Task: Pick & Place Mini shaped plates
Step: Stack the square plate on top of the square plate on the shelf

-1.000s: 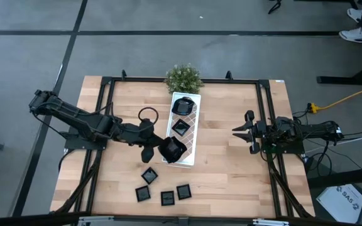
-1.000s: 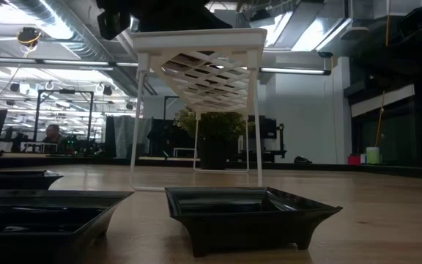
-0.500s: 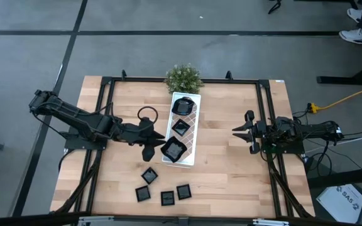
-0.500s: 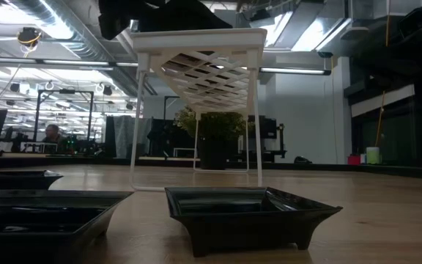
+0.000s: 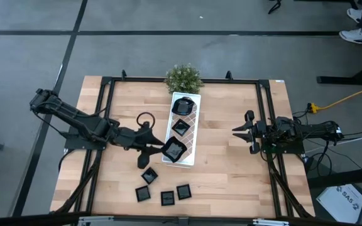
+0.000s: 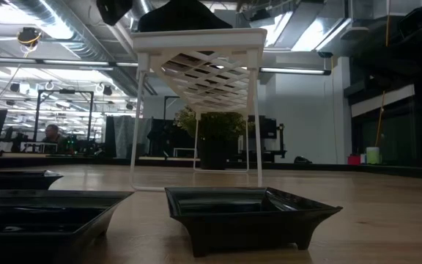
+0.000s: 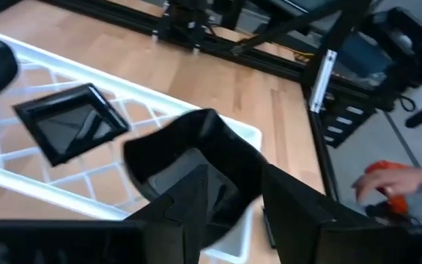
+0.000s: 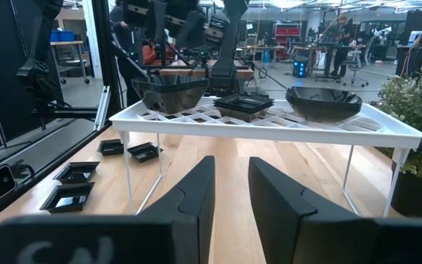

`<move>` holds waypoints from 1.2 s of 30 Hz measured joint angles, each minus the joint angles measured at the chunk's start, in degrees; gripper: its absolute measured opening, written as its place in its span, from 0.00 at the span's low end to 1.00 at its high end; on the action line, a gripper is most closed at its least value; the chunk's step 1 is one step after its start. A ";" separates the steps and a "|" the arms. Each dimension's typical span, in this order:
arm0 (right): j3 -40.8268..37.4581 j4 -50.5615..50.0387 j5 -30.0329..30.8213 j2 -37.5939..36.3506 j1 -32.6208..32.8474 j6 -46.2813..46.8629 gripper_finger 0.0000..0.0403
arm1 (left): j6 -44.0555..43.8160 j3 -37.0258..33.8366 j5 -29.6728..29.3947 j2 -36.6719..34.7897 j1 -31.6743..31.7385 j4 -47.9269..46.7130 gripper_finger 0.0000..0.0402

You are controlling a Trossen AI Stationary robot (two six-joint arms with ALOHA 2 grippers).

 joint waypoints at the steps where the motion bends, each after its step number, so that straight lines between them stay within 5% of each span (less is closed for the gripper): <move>1: 0.00 -0.02 0.00 0.00 0.00 0.02 0.21 | 0.00 0.00 -0.06 0.00 -0.61 -0.01 0.31; 19: 0.00 -0.02 0.00 0.02 0.00 0.00 0.21 | -7.39 0.00 -0.43 3.39 -13.57 -3.69 0.30; 27: 0.00 -0.02 0.00 0.02 0.00 0.02 0.21 | -14.93 0.00 4.81 9.59 -17.18 -5.13 0.30; 36: 0.00 -0.02 0.00 0.01 0.00 0.00 0.21 | -29.22 0.00 2.00 13.75 -18.23 -18.92 0.28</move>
